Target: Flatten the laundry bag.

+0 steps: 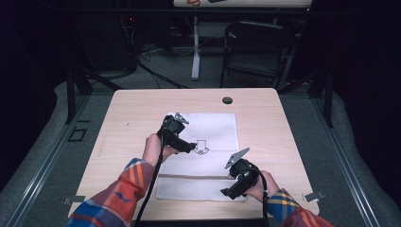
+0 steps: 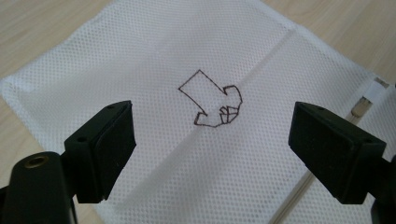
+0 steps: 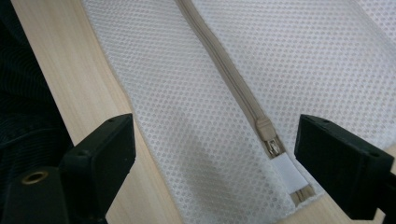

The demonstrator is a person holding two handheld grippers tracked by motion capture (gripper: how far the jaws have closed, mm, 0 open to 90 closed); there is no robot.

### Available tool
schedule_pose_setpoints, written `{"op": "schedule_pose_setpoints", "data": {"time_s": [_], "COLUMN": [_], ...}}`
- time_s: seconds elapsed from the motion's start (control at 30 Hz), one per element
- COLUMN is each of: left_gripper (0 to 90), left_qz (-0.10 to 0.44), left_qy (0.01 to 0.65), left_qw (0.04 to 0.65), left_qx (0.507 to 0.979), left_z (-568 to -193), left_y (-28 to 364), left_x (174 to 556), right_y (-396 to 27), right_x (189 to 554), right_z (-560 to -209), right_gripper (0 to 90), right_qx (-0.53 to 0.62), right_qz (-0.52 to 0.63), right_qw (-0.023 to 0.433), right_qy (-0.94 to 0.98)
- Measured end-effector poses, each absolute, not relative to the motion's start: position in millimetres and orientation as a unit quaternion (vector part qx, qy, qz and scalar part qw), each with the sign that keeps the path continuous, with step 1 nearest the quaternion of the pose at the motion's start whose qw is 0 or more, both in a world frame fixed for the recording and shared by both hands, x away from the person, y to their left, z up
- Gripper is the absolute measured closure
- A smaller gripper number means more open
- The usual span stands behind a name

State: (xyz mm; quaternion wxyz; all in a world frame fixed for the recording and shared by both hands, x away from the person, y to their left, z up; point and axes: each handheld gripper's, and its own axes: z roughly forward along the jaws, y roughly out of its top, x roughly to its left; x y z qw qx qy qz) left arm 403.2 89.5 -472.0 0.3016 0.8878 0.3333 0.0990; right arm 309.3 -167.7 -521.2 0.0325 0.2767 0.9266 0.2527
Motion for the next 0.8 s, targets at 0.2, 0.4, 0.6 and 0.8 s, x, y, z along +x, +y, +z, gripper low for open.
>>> {"op": "schedule_pose_setpoints", "data": {"time_s": [0.2, 0.4, 0.6, 0.8], "left_gripper": [14.3, 13.1, 11.8, 10.6], "left_qz": [0.091, 0.086, 0.081, 0.073], "left_qy": [0.330, 0.320, 0.306, 0.303], "left_qw": [0.298, 0.286, 0.274, 0.277], "left_qx": [0.891, 0.899, 0.908, 0.909], "left_z": [-480.4, -486.8, -496.5, -499.7], "left_y": [93.6, 94.4, 90.8, 91.6], "left_x": [388.5, 379.7, 371.9, 368.7], "right_y": [-176.3, -186.6, -201.7, -208.3], "right_x": [311.6, 309.0, 308.5, 312.2], "right_z": [-518.7, -513.2, -510.2, -512.4], "right_gripper": [9.9, 9.5, 9.3, 9.8], "right_qx": [0.287, 0.298, 0.313, 0.326], "right_qz": [0.249, 0.258, 0.258, 0.256], "right_qw": [0.039, 0.056, 0.059, 0.058], "right_qy": [0.924, 0.917, 0.912, 0.908]}}
